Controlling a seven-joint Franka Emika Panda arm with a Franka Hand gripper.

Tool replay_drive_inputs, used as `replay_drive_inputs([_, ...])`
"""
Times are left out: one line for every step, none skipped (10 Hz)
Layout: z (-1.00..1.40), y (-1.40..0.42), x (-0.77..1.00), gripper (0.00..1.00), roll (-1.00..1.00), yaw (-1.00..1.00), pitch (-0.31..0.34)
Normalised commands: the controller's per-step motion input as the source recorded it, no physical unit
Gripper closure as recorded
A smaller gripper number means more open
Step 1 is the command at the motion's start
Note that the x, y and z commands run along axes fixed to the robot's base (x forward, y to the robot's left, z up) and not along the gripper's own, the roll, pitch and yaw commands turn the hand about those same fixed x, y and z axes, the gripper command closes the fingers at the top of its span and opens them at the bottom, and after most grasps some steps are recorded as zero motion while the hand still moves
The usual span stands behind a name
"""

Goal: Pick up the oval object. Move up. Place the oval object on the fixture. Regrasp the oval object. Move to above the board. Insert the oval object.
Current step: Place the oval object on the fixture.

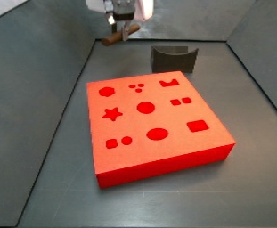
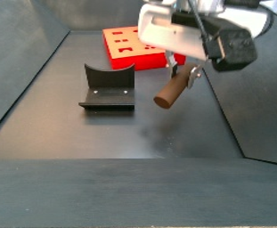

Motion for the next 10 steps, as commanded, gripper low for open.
replay_drive_inputs([1.00, 0.01, -0.02, 1.00, 0.04, -0.01, 0.027])
replay_drive_inputs([1.00, 0.01, -0.02, 1.00, 0.05, -0.02, 0.036])
replay_drive_inputs([1.00, 0.01, -0.03, 1.00, 0.07, -0.03, 0.041])
replay_drive_inputs([1.00, 0.02, -0.03, 1.00, 0.08, -0.03, 0.043])
replay_drive_inputs([1.00, 0.01, -0.04, 1.00, 0.09, -0.02, 0.047])
replay_drive_inputs([0.87, 0.01, -0.04, 1.00, 0.10, -0.01, 0.054])
replay_drive_inputs([0.72, 0.01, -0.03, 1.00, 0.11, -0.01, 0.059])
replay_drive_inputs([0.53, 0.01, -0.02, 1.00, 0.11, 0.01, 0.069])
replay_drive_inputs([0.43, 0.01, -0.01, 1.00, 0.11, 0.01, 0.075])
replay_drive_inputs([0.23, 0.01, 0.00, 1.00, 0.12, 0.02, 0.089])
